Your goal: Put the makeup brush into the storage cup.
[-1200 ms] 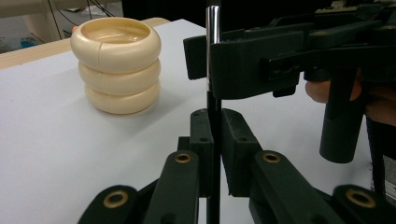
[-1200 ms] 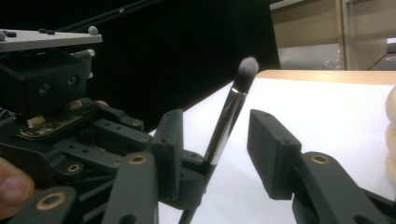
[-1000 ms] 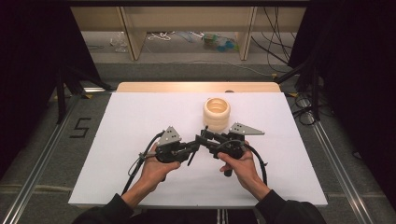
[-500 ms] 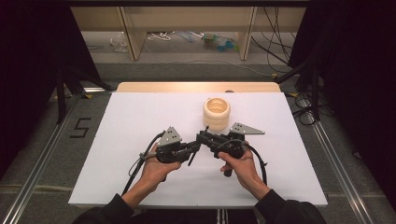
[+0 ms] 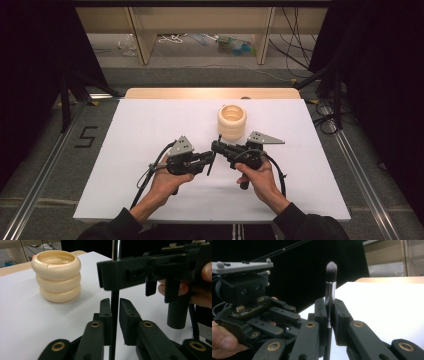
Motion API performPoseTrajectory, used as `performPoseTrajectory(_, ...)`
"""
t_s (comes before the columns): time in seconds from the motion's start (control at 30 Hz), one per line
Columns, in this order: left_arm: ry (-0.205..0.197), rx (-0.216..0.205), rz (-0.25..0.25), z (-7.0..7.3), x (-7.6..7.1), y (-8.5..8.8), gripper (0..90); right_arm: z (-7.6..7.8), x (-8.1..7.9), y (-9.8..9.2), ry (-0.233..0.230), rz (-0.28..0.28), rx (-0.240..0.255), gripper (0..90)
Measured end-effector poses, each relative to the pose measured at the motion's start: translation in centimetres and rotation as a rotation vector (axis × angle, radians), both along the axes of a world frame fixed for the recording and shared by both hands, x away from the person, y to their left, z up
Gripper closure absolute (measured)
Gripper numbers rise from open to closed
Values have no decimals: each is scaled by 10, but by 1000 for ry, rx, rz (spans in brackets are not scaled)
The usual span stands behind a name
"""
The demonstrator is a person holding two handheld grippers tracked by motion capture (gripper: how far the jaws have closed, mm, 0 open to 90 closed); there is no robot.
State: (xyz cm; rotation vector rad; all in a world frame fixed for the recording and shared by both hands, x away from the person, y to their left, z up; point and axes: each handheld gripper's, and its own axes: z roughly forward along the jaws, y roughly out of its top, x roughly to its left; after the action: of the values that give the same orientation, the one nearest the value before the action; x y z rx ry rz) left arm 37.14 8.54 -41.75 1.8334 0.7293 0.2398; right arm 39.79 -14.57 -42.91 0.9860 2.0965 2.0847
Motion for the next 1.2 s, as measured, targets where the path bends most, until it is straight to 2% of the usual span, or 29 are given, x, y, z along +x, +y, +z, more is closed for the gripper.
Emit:
performPoseTrajectory(0.07, -10, 9, 0, 0, 0, 2, 702, 1, 0, -2, -2, -11, -4, 838)
performPoseTrajectory(0.13, -13, 10, -22, -1, 0, 4, 660, 2, 1, -4, -5, -11, -14, 839)
performPoseTrajectory(0.23, -4, 4, -11, -4, 0, 10, 596, 3, 1, -6, -11, -25, -11, 839)
performPoseTrajectory(0.33, -20, 12, -5, -6, 0, 16, 534, 4, 1, -8, -28, -26, -20, 838)
performPoseTrajectory(0.4, -20, -4, 9, -6, -1, 20, 506, 5, 1, -7, -23, -33, -24, 839)
performPoseTrajectory(0.53, -25, -25, 32, -5, -3, 28, 422, 6, 1, -7, -46, -31, -37, 838)
performPoseTrajectory(0.63, -47, 9, 59, -7, -4, 34, 373, 7, 1, -8, -77, -33, -67, 838)
performPoseTrajectory(0.67, -50, 16, 67, -8, -5, 36, 359, 7, 0, -8, -68, -31, -61, 838)
performPoseTrajectory(0.77, -43, 25, 79, -13, -6, 40, 342, 8, 1, -8, -87, -36, -70, 838)
performPoseTrajectory(0.87, -63, 49, 90, -15, -7, 44, 333, 8, 1, -9, -91, -35, -69, 838)
performPoseTrajectory(0.93, -61, 44, 95, -16, -6, 46, 327, 9, 1, -10, -89, -32, -79, 838)
performPoseTrajectory(1.13, -81, 63, 131, -15, -4, 57, 320, 11, 1, -12, -97, -35, -101, 838)
performPoseTrajectory(1.2, -87, 63, 145, -15, -4, 61, 319, 11, 2, -13, -105, -46, -86, 838)
